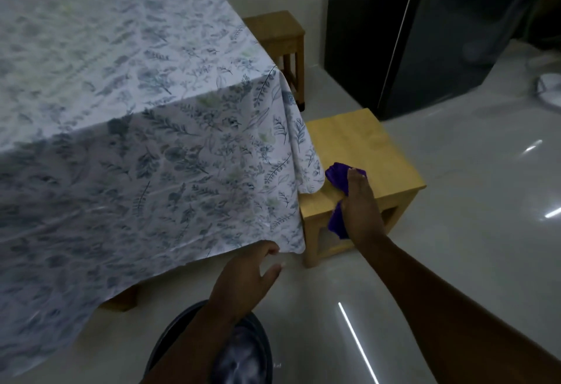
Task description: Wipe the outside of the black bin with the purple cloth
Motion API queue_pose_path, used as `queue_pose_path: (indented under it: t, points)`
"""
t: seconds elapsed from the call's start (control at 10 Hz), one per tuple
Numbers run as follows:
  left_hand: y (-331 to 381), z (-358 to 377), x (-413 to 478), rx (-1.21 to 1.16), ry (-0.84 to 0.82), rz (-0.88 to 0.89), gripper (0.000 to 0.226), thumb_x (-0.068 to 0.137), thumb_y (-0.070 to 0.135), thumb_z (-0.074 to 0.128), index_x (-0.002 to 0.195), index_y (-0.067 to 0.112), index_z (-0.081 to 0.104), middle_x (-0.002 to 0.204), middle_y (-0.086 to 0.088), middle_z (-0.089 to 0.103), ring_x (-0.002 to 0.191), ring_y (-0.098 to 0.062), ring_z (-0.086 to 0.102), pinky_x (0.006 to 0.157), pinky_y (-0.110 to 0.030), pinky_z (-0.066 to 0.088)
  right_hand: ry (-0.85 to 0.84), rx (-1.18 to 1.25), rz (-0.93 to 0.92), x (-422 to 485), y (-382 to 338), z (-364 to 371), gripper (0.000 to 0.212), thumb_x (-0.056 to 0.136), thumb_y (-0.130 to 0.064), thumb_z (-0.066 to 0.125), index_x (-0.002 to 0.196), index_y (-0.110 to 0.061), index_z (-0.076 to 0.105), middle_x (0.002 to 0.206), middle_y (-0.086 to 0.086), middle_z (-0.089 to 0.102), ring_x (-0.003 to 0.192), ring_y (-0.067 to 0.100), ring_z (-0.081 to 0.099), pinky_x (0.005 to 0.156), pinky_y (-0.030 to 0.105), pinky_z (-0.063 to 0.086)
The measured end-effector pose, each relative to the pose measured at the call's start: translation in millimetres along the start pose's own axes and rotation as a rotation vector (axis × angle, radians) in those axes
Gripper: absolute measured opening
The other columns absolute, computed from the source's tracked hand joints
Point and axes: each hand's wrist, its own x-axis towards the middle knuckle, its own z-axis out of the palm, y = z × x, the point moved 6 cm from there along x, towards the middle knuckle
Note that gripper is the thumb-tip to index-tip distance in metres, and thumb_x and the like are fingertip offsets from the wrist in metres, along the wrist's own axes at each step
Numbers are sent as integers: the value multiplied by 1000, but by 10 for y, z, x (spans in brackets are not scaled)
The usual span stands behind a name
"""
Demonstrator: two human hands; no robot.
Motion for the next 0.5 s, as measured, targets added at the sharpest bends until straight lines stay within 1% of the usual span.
queue_pose_path:
  t: [0.1,0.2,0.3,0.4,0.5]
  points:
    - [-11,-80,46,-12,-28,-39,28,90,42,57,114,30,59,111,17,64,103,5,56,87,-13,46,-116,-173,64,178,27,115,54,96,-23,49,144,-5,31,151,20,32,141,33,27,113,45,25]
    - [50,-170,101,-11,-29,-74,27,90,42,57,114,29,58,111,16,62,103,2,55,87,-17,45,-332,-485,-46,155,-8,176,83,92,-55,46,151,-5,17,159,18,10,147,31,7,115,47,13]
    - [206,-317,138,-24,-20,-111,31,90,40,58,118,27,58,115,15,61,105,1,54,92,-18,44,-435,-496,-64,90,-67,-14,93,88,-59,51,152,-7,8,161,14,6,148,29,6,115,46,17]
    - [411,-613,159,-50,-9,-146,36,89,41,59,122,26,57,120,15,60,109,3,52,95,-15,40,-331,-256,-23,46,-332,-411,70,89,-30,61,146,-2,29,150,18,35,136,33,36,107,43,35]
    - [665,-1037,141,-84,37,-182,42,89,43,60,126,24,55,127,12,58,113,3,49,93,-10,33,-189,-53,21,-35,-719,-943,47,90,-17,60,134,-4,48,132,17,55,118,31,53,96,35,42]
